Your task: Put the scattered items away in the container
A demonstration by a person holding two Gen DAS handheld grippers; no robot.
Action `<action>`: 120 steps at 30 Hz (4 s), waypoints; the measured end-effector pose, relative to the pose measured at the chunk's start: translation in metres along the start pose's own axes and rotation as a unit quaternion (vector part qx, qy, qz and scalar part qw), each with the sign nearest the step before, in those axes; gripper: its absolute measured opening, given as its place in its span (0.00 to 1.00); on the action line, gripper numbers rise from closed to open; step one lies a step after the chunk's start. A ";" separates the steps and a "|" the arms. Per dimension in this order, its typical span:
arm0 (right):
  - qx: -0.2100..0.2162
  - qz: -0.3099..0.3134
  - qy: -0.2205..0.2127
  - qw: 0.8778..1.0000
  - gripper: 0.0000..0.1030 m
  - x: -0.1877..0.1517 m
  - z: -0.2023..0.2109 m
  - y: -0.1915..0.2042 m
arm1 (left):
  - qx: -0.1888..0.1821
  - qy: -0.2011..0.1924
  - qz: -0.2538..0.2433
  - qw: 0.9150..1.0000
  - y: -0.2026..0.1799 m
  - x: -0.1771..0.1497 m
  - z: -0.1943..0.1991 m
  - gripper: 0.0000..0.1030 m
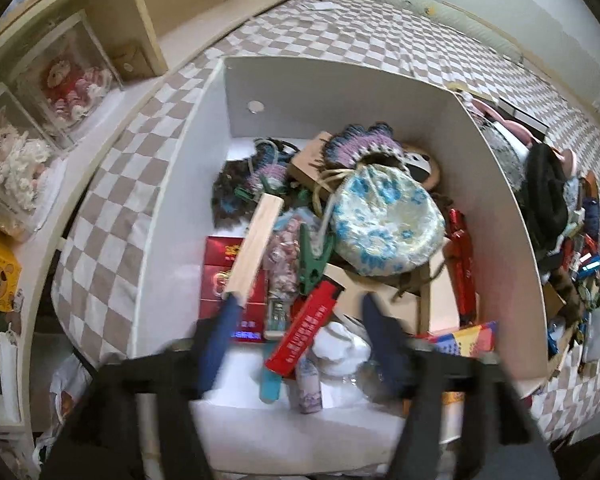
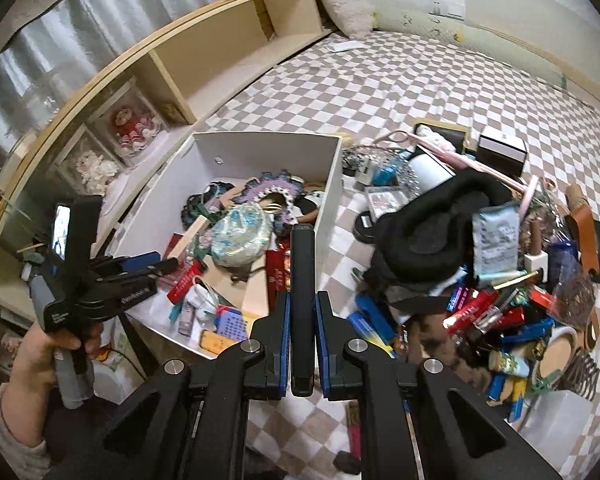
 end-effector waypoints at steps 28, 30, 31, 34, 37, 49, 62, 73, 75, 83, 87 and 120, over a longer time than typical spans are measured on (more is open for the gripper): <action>0.043 0.060 0.023 0.997 0.12 0.008 -0.051 0.064 | 0.018 -0.058 0.021 0.998 0.017 0.010 0.022 0.96; 0.045 0.058 0.024 0.997 0.12 0.009 -0.054 0.065 | 0.028 -0.070 0.011 0.997 0.016 0.010 0.026 0.97; 0.044 0.056 0.024 0.997 0.12 0.010 -0.055 0.065 | 0.033 -0.078 0.006 0.996 0.015 0.010 0.029 0.97; 0.039 0.051 0.023 0.998 0.12 0.013 -0.058 0.065 | 0.037 -0.088 0.001 0.995 0.017 0.011 0.033 0.97; 0.041 0.047 0.027 0.998 0.12 0.014 -0.062 0.065 | 0.034 -0.086 0.001 0.996 0.018 0.011 0.032 0.97; 0.048 0.031 0.047 0.997 0.12 0.018 -0.078 0.067 | 0.028 -0.083 -0.018 0.996 0.015 0.011 0.030 0.97; 0.048 0.024 0.050 0.997 0.12 0.019 -0.078 0.064 | 0.045 -0.087 -0.027 0.995 0.006 0.012 0.029 0.97; 0.043 0.019 0.039 0.998 0.12 0.016 -0.062 0.050 | 0.034 -0.086 -0.034 0.995 -0.006 0.014 0.030 1.00; 0.040 0.018 0.037 0.998 0.12 0.015 -0.059 0.045 | 0.033 -0.084 -0.038 0.995 -0.011 0.014 0.030 1.00; 0.021 0.013 0.036 0.999 0.12 0.006 -0.044 0.024 | -0.003 -0.074 -0.031 0.997 -0.028 0.018 0.033 1.00; 0.013 0.016 0.029 0.999 0.12 0.001 -0.033 0.012 | -0.016 -0.069 -0.035 0.997 -0.037 0.018 0.035 1.00; -0.166 -0.147 -0.088 0.971 0.74 -0.035 0.044 -0.204 | -0.103 -0.083 -0.143 0.981 -0.176 0.059 0.038 1.00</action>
Point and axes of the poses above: each gripper's, at about its wrist camera, not at the fingertips, and z roughly against the way its jaws point, y to its left, x to its top, the point moved 1 cm from there along -z, roughly the way its jaws point, and after that the axes turned 5 degrees about -z, right-handed, at the moved point
